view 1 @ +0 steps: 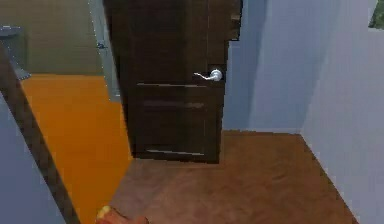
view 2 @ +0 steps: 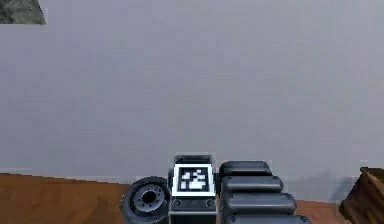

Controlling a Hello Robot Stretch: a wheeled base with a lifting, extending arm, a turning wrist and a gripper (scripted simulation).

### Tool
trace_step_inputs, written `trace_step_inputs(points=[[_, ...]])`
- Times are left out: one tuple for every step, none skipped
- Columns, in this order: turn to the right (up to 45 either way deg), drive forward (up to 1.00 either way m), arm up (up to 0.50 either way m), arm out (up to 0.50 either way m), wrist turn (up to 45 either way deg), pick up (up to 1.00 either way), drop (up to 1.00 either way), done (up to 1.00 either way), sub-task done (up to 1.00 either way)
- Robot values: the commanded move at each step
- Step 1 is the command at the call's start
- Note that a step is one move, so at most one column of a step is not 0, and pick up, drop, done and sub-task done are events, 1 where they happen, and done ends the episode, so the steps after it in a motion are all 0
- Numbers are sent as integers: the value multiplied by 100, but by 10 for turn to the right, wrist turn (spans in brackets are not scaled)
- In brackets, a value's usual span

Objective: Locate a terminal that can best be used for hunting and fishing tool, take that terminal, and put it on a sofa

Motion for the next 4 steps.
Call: trace_step_inputs(points=[[0,100,0,0,0,0,0,0,0],[-120,0,0,0,0,0,0,0,0],[0,10,0,0,0,0,0,0,0],[-450,0,0,0,0,0,0,0,0]])
